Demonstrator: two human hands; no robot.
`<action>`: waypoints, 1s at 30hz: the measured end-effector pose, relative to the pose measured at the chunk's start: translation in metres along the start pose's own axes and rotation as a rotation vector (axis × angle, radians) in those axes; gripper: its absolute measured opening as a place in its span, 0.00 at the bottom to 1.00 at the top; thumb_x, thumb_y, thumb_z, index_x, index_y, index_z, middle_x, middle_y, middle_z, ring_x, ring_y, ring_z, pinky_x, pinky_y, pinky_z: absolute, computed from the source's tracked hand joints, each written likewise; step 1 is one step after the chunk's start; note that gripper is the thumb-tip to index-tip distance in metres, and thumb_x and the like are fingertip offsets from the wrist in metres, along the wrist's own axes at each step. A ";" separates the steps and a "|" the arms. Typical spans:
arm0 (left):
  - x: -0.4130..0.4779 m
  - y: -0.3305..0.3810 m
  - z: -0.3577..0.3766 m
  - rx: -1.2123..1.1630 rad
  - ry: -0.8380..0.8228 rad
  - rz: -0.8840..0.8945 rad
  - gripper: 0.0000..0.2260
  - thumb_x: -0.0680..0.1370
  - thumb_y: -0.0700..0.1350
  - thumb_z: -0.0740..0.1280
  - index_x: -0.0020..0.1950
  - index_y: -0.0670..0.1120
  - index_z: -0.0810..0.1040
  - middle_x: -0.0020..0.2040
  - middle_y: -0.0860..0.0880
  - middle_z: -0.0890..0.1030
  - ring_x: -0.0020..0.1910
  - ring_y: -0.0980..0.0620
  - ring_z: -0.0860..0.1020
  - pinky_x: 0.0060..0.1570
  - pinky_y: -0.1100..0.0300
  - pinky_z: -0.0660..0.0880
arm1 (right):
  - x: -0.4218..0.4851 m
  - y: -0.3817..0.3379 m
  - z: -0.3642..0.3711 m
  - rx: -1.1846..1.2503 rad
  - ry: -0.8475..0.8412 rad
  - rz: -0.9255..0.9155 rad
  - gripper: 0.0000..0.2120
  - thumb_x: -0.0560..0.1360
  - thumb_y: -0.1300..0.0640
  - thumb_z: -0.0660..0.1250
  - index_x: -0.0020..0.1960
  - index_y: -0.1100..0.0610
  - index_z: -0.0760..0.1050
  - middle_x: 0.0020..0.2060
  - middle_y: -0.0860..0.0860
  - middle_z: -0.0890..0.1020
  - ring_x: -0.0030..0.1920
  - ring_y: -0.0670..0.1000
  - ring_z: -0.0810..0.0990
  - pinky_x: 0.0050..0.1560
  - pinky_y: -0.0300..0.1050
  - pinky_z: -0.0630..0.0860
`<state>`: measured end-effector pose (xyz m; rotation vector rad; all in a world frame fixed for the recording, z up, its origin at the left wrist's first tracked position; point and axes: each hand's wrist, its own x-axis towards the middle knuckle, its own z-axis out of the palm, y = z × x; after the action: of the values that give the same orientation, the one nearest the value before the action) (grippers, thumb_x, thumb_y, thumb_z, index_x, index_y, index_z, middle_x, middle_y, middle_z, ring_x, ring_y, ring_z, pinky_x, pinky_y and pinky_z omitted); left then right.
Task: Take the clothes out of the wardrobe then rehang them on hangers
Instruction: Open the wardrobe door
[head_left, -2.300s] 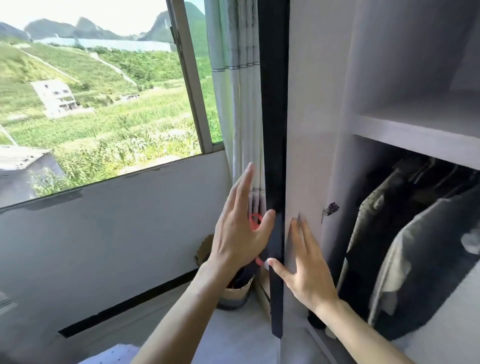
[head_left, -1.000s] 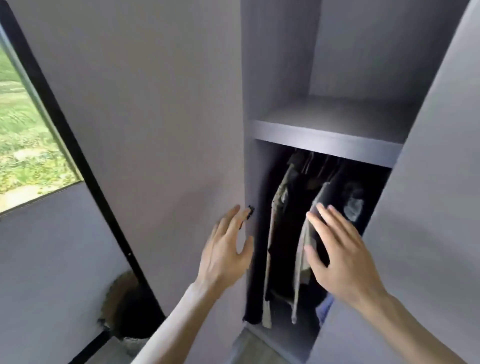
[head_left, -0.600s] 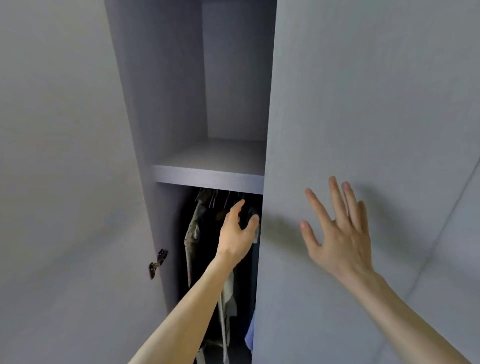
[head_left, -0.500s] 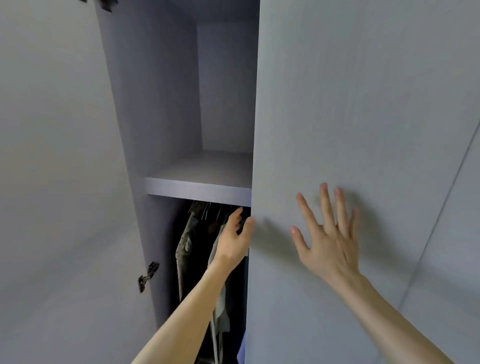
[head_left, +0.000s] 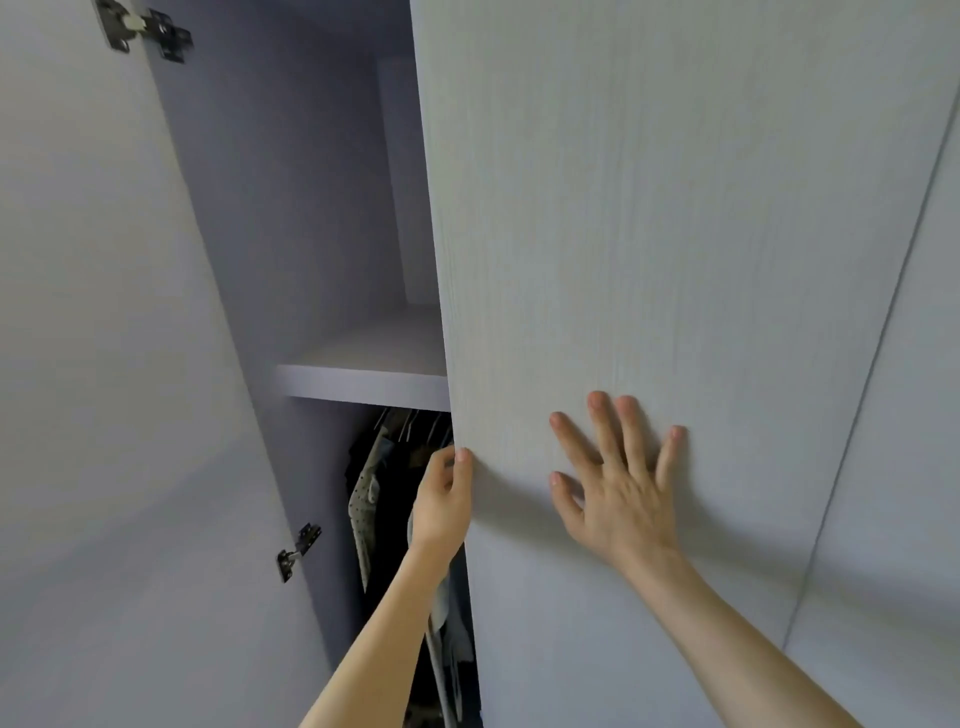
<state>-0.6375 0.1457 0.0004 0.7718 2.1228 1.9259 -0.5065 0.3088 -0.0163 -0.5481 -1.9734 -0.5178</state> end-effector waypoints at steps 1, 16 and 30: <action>-0.006 0.000 -0.005 0.008 0.005 0.008 0.11 0.82 0.61 0.59 0.57 0.58 0.76 0.48 0.59 0.82 0.46 0.63 0.80 0.42 0.68 0.72 | -0.001 -0.002 -0.006 0.026 -0.008 -0.003 0.36 0.75 0.40 0.61 0.80 0.44 0.54 0.81 0.53 0.52 0.80 0.58 0.50 0.72 0.74 0.41; -0.180 0.010 -0.070 -0.094 -0.132 0.102 0.06 0.79 0.55 0.69 0.54 0.62 0.82 0.44 0.56 0.85 0.48 0.57 0.83 0.57 0.49 0.79 | -0.125 -0.081 -0.144 0.577 -0.388 0.320 0.47 0.74 0.28 0.59 0.81 0.46 0.40 0.80 0.52 0.37 0.80 0.57 0.37 0.74 0.57 0.55; -0.305 0.003 -0.034 0.141 -0.392 0.435 0.29 0.77 0.49 0.73 0.67 0.77 0.66 0.52 0.70 0.80 0.52 0.66 0.80 0.51 0.76 0.72 | -0.240 -0.065 -0.272 0.679 -0.664 0.505 0.42 0.71 0.28 0.59 0.70 0.23 0.30 0.76 0.28 0.42 0.77 0.36 0.51 0.67 0.34 0.60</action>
<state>-0.3926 -0.0307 -0.0559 1.6035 1.9719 1.6202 -0.2532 0.0635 -0.1237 -0.7950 -2.3173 0.7184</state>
